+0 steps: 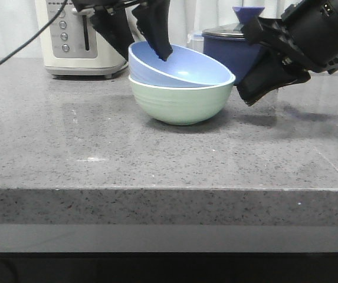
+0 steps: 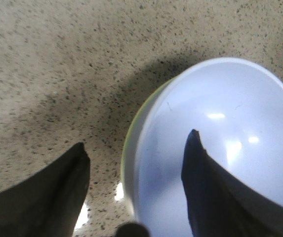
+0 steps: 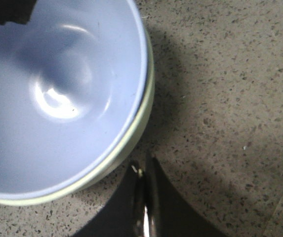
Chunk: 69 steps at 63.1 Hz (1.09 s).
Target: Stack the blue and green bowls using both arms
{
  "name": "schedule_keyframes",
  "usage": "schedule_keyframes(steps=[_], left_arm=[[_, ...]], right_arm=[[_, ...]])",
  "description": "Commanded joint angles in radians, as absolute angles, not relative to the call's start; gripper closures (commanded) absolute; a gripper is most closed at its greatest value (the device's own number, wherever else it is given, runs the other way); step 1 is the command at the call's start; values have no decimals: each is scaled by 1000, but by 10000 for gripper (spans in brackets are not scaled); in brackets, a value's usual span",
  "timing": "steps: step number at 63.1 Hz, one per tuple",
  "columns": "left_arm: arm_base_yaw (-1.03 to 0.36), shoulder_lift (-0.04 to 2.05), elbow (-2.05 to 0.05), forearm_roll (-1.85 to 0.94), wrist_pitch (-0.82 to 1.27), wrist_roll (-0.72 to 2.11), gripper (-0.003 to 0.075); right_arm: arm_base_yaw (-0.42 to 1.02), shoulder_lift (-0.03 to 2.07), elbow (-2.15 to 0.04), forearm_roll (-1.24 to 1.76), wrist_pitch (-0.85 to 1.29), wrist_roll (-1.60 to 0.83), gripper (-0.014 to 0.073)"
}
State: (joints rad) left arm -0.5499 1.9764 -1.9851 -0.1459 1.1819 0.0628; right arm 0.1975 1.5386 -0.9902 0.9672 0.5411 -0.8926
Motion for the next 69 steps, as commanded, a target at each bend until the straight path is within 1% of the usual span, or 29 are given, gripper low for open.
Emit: schedule_keyframes(steps=[1, 11, 20, 37, 48, 62, 69], left_arm=[[-555, 1853, -2027, -122, 1159, 58, 299], [-555, 1747, -1993, -73, 1154, 27, 299], [-555, 1619, -1882, -68, 1111, 25, 300], [-555, 1358, -1541, 73, 1027, -68, 299], [-555, 1166, -1312, 111, 962, -109, 299], [-555, 953, -1088, 111, 916, -173, 299], [-555, 865, -1007, 111, 914, -215, 299]], right_arm=[[193, 1506, -1016, 1005, 526, -904, 657], [193, 1506, -1016, 1005, 526, -904, 657], [193, 1506, -1016, 1005, 526, -904, 657], [193, 1506, -1016, 1005, 526, -904, 657], [193, 1506, -1016, 1006, 526, -904, 657], [191, 1506, -1016, 988, 536, -904, 657], [189, 1483, -1023, 908, 577, -874, 648]])
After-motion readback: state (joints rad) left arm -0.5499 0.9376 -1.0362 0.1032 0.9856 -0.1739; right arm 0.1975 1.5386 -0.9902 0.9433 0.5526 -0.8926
